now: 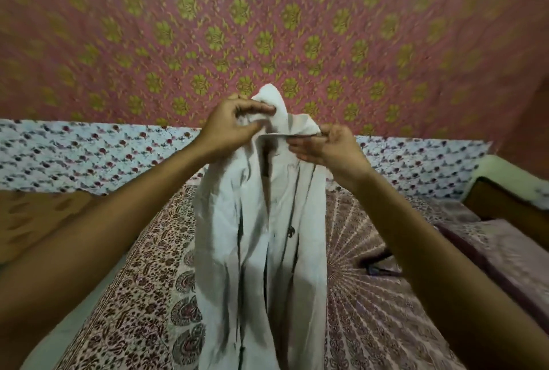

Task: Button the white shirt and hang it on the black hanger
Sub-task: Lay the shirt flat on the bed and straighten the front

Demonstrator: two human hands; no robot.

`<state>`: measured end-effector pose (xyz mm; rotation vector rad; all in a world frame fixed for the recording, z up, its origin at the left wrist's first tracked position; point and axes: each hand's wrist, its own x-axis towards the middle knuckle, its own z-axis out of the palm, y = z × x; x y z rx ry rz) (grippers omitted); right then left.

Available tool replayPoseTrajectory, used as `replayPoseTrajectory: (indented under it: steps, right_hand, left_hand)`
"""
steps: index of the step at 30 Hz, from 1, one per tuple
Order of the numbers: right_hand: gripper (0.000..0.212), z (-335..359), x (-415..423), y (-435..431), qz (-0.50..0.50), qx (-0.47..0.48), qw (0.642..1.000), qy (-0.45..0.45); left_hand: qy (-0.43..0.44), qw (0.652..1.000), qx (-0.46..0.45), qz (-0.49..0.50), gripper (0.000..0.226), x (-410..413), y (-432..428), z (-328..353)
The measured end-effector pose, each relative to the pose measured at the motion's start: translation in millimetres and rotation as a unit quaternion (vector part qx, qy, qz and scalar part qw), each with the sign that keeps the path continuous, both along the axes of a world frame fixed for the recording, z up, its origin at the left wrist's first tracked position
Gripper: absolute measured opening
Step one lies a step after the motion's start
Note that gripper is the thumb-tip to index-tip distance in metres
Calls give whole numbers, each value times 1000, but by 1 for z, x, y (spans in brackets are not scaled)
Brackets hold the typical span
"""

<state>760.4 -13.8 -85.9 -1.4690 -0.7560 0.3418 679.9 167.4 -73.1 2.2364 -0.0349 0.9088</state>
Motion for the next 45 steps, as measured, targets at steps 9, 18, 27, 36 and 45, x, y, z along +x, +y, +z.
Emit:
replayPoseTrajectory:
  steps: [9,18,27,36,45]
  right_hand:
    - [61,-10,46,-37,-208,-206,923,-249]
    - [10,-6,98,-84,-280,-84,945,-149]
    - [23,93,115,-111,-347,-72,854,-381]
    - [21,67,125,-139,-304,-110,858,-398]
    - [14,79,102,-180,-244,-64,898,-360]
  left_hand:
    - [-118,990,-73,-7,37,40,-59,-12]
    - [104,993,54,21,104,51,-55,16]
    - [-41,948,187,253,60,56,-72,72]
    - [63,951,155,262,55,63,-103,49]
    - [68,961,137,232,50,51,-138,72]
